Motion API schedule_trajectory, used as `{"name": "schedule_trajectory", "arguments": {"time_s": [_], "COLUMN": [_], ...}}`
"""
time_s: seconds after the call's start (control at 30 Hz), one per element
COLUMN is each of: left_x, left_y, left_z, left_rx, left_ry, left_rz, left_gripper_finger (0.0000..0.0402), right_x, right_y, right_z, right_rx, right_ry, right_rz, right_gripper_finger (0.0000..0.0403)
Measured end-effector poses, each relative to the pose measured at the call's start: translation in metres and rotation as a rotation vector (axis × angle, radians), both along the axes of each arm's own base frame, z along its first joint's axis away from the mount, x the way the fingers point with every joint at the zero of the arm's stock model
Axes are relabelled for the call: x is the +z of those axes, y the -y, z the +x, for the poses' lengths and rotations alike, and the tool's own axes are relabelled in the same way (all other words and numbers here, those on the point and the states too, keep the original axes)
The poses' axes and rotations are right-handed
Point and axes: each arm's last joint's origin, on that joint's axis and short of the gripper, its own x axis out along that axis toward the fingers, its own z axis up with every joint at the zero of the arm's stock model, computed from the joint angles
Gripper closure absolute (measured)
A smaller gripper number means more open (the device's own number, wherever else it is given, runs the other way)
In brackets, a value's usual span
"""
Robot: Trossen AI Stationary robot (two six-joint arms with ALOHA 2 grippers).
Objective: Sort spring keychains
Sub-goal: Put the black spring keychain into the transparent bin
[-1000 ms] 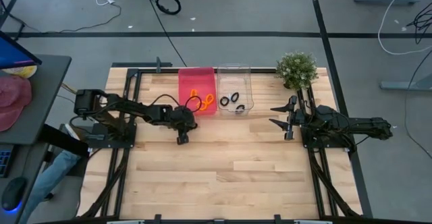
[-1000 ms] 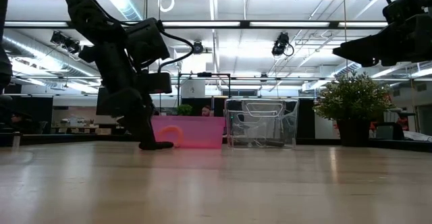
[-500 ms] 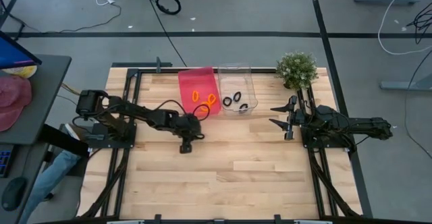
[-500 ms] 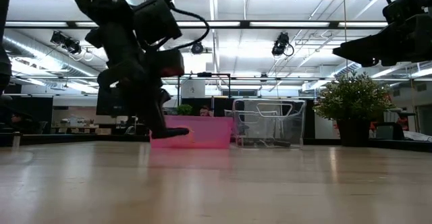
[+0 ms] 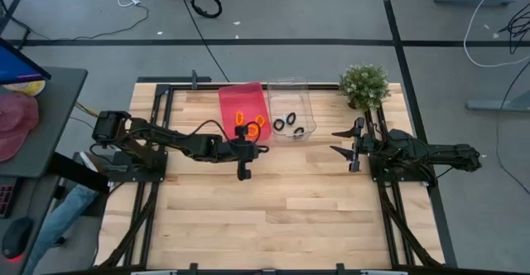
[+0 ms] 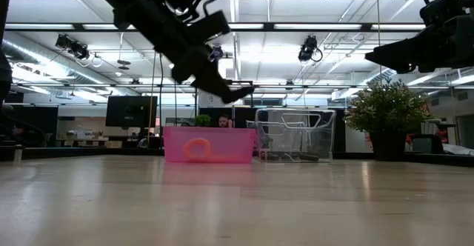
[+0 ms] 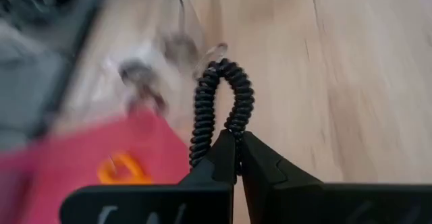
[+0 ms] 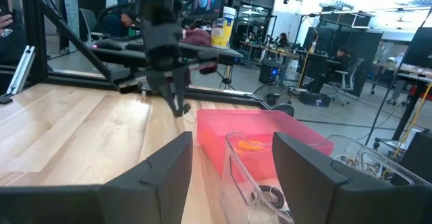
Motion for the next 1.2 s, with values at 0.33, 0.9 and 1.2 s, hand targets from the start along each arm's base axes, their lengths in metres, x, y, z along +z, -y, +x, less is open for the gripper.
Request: {"name": "schedule_trajectory", "arguments": {"time_s": [0.33,0.9,1.2], "left_x": [0.038,0.044,0.020], "left_y": [-0.037,-0.139,-0.154], "left_z": [0.019,0.015,0.025], "left_rx": [0.058,0.149,0.149], "left_ry": [0.384,0.820,0.874], "left_rz": [0.073,-0.431,-0.494], "left_gripper_finger": [0.0393,0.0390,0.0389], "right_x": [0.000,0.000,0.000], "right_y": [0.000,0.000,0.000], "right_z": [0.000,0.000,0.000], "right_rx": [0.000,0.000,0.000], "right_ry": [0.000,0.000,0.000], "right_rz": [0.000,0.000,0.000], "right_gripper_finger": [0.0195,0.0195,0.0195]}}
